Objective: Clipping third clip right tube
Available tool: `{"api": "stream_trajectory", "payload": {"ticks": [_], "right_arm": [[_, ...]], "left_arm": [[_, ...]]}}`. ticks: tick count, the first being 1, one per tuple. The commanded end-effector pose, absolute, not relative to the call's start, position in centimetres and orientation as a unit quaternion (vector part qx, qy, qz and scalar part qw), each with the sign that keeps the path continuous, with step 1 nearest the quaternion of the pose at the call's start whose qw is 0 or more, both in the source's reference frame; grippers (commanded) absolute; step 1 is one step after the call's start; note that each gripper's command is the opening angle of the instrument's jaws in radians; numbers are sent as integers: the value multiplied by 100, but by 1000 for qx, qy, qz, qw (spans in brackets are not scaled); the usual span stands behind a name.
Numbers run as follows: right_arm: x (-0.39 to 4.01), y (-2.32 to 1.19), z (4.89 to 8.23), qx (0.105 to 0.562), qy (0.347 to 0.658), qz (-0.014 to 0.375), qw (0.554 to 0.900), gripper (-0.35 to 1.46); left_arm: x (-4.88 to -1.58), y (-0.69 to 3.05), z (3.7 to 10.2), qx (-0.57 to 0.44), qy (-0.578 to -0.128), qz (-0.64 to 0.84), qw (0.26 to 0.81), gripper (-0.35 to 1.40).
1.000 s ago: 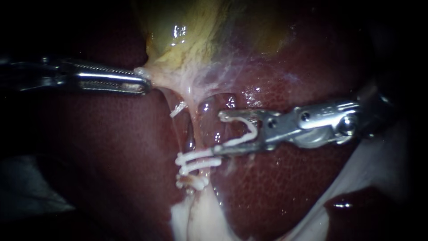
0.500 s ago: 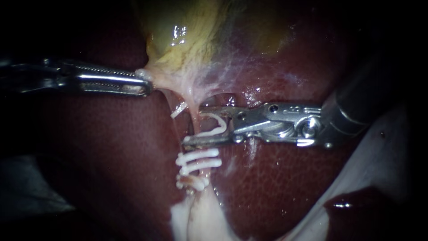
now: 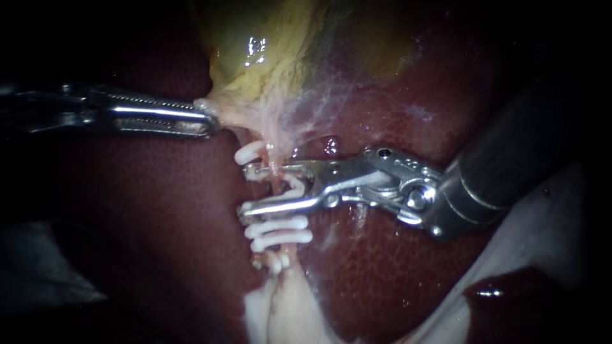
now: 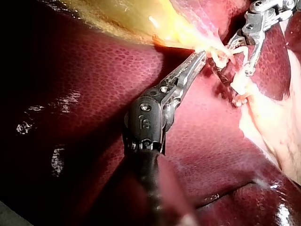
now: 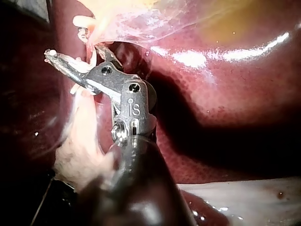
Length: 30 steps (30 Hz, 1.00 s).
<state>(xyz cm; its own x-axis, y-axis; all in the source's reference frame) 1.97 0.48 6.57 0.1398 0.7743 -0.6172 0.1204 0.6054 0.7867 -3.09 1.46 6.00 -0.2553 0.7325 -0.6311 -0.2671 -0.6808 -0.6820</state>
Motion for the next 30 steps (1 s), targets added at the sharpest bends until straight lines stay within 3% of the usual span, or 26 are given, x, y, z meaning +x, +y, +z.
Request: {"api": "stream_trajectory", "payload": {"ticks": [1, 8, 17, 30], "right_arm": [[196, 49, 655, 368, 607, 249, 659, 44], [188, 52, 646, 371, 607, 249, 657, 20], [182, 54, 635, 374, 607, 249, 655, -35], [180, 54, 634, 388, 596, 260, 653, -35]], "left_arm": [[-309, 146, 601, -514, -226, 759, 329, -35], [-309, 146, 601, -514, -226, 759, 329, -35], [-309, 146, 601, -514, -226, 759, 329, -35], [-309, 146, 601, -514, -227, 759, 329, -35]]}}
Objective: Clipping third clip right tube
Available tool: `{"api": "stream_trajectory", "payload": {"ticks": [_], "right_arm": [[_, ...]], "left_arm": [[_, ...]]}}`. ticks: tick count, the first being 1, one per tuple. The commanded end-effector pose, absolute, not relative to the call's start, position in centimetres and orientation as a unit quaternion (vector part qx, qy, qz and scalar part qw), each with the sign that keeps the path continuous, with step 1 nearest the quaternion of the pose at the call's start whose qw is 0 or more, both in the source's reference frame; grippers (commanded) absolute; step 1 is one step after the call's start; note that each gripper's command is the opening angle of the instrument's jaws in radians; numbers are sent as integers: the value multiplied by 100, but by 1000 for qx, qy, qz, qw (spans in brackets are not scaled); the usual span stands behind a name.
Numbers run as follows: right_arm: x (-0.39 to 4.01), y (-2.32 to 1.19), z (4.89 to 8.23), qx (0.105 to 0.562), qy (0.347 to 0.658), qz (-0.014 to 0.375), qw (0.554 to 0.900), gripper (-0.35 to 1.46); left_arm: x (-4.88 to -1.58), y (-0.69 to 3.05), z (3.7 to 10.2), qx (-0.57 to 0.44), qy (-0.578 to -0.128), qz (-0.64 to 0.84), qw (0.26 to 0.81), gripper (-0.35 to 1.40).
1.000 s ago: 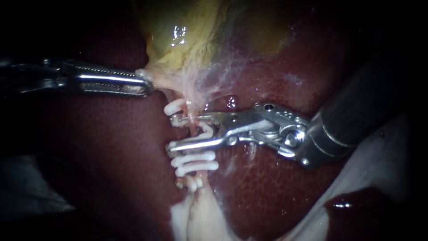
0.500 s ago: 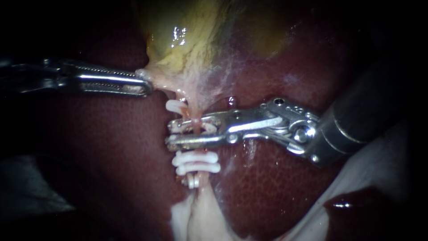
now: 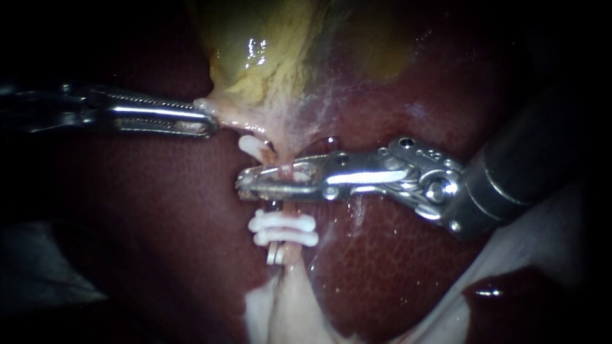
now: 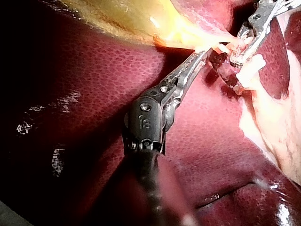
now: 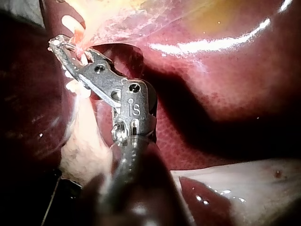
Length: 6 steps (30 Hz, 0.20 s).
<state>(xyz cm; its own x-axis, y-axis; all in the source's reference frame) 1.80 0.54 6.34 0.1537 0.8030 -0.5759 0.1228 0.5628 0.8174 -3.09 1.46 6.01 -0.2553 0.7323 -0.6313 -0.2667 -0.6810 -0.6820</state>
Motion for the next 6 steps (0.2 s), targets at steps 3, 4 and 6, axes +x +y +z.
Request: {"api": "stream_trajectory", "payload": {"ticks": [3, 4, 6], "right_arm": [[180, 54, 634, 388, 596, 260, 653, -35], [180, 54, 635, 390, 596, 259, 653, -35], [180, 55, 636, 392, 596, 257, 652, -35]], "left_arm": [[-309, 146, 601, -514, -227, 759, 329, -35], [-309, 146, 601, -514, -227, 759, 329, -35], [-309, 147, 602, -514, -227, 759, 329, -35]]}}
